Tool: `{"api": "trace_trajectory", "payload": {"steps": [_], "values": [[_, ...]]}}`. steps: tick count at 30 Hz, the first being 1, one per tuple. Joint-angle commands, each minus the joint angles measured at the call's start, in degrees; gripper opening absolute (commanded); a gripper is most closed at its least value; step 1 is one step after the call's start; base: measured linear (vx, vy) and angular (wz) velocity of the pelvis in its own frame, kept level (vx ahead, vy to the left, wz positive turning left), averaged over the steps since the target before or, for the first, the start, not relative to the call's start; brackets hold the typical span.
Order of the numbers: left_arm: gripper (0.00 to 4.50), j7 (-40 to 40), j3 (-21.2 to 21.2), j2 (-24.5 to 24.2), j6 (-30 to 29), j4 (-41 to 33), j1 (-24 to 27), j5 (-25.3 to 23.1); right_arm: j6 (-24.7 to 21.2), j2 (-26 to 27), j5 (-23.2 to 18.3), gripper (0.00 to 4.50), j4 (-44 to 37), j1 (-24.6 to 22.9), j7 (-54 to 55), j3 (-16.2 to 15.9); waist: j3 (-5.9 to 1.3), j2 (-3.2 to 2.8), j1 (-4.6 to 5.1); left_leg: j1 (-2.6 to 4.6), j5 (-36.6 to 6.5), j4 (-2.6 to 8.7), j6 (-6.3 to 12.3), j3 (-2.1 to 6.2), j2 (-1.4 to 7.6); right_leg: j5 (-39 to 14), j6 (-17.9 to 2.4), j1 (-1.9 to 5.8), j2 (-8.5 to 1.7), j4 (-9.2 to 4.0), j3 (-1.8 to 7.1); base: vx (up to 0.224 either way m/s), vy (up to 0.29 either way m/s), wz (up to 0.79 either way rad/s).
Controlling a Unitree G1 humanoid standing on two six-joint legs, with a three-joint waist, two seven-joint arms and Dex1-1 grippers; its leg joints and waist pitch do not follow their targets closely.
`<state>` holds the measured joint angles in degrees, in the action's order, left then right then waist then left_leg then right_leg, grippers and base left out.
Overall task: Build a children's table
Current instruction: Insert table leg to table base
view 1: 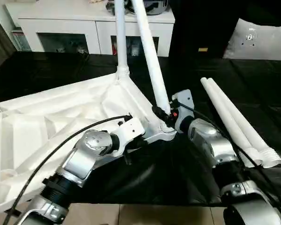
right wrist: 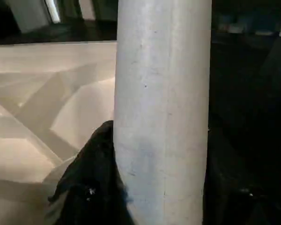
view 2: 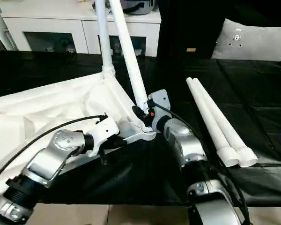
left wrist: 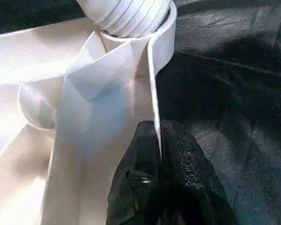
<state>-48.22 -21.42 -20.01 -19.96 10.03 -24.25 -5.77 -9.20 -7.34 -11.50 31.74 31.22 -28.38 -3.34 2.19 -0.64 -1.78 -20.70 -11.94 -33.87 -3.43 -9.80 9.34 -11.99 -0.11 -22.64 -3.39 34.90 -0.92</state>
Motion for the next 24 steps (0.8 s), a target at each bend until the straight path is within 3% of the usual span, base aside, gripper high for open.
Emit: {"api": "trace_trajectory", "payload": {"steps": [1,2,3,5,7,9,11,12,14,17,20,24], "values": [[0.00,-0.71,0.62,-1.60,4.36,-0.29,-0.99,-0.61,0.77,-0.38,-1.09,1.90,0.00,-1.94,-0.33,2.26,-2.95,-0.07,-0.12,0.01,-10.56,4.49,1.28,1.10,3.37,-5.09,-12.56,2.40,-4.10,-4.06,2.37,0.000,0.000,0.00],[0.00,-0.86,0.77,-1.83,5.46,0.06,-1.09,-0.40,1.62,-0.47,-1.61,1.90,-0.80,-2.25,-0.56,2.97,-3.16,-0.04,-0.15,-0.12,-8.75,4.27,1.81,1.02,3.30,-2.15,-12.95,2.53,-4.07,-3.75,2.33,0.000,0.000,0.00],[0.00,-0.53,0.86,-2.30,7.01,1.31,-1.61,-0.65,2.14,-0.50,-3.39,1.90,-2.89,-2.94,-1.56,4.55,-3.32,0.08,-0.26,-0.28,-5.00,3.92,3.17,0.87,3.24,4.02,-13.67,2.66,-3.88,-3.16,2.24,0.000,0.000,0.00],[0.00,-0.10,1.06,-2.53,7.97,2.33,-1.99,-0.85,2.09,-0.68,-4.55,1.90,-4.95,-3.59,-1.97,5.57,-3.41,0.14,-0.48,-0.26,-2.17,3.61,5.28,0.75,3.21,9.43,-15.10,2.79,-3.88,-2.62,2.09,0.000,0.000,0.00],[0.00,0.00,1.58,-2.47,8.92,3.28,-2.33,-0.36,2.12,-1.09,-5.11,1.90,-6.92,-4.24,-2.10,6.12,-3.25,0.04,-0.46,-0.26,-2.11,3.60,5.77,0.68,3.25,9.47,-15.49,2.70,-3.89,-2.67,2.02,0.000,0.000,0.00],[0.43,-1.89,3.45,-1.79,8.88,2.42,-2.11,2.94,1.07,-1.31,-6.63,1.90,-10.71,-5.66,-2.23,6.78,-3.13,-0.09,-0.43,-0.15,-3.29,3.71,5.30,0.65,3.33,7.38,-15.53,2.73,-3.92,-2.86,2.01,0.000,0.000,0.00],[0.54,-3.18,4.85,-1.23,8.51,1.54,-1.97,5.38,1.61,-1.40,-6.53,1.90,-12.71,-6.56,-1.37,7.01,-3.14,-0.11,-0.36,-0.12,-4.03,3.71,4.76,0.66,3.31,5.98,-15.58,2.84,-3.94,-2.86,2.04,0.000,0.000,0.00],[0.65,-3.78,6.44,-0.60,8.24,0.72,-2.08,7.78,1.78,-1.39,-6.26,1.90,-15.09,-7.67,-0.19,7.20,-3.02,-0.49,-0.53,-0.10,-3.96,3.72,4.25,0.65,3.33,5.65,-15.80,2.80,-4.03,-2.88,2.09,0.000,0.000,0.00],[0.89,-4.00,7.38,-0.18,7.94,0.51,-2.36,9.27,1.75,-1.37,-6.12,1.90,-16.50,-8.33,0.27,7.28,-2.98,-0.03,-0.30,-0.26,-3.81,3.67,4.30,0.60,3.18,6.27,-16.15,2.93,-3.86,-2.80,2.03,0.000,0.000,0.00],[0.95,-4.38,8.00,0.33,8.05,0.46,-3.05,10.66,0.92,-1.17,-6.23,1.90,-17.55,-8.69,1.13,7.54,-2.87,-0.18,-0.16,-0.10,-4.90,3.70,4.11,0.54,3.18,3.41,-15.82,2.85,-3.83,-3.06,2.07,0.000,0.000,0.00],[1.34,1.28,11.16,3.72,6.17,2.33,-7.13,11.62,-0.63,-0.85,-6.37,1.90,-20.51,-9.86,0.81,6.54,-2.93,-0.22,-0.09,-0.04,-4.59,3.55,3.90,0.48,3.17,3.92,-15.60,2.97,-3.66,-3.03,2.10,0.000,0.000,0.00],[1.43,12.73,14.59,7.38,2.54,8.77,-13.88,9.23,-1.54,-0.75,-6.17,1.90,-24.19,-11.56,-1.28,3.19,-3.05,0.10,-0.29,-0.25,-2.97,3.27,4.70,0.58,2.95,6.55,-15.59,3.26,-3.66,-2.80,2.01,0.000,0.000,0.00]]}}
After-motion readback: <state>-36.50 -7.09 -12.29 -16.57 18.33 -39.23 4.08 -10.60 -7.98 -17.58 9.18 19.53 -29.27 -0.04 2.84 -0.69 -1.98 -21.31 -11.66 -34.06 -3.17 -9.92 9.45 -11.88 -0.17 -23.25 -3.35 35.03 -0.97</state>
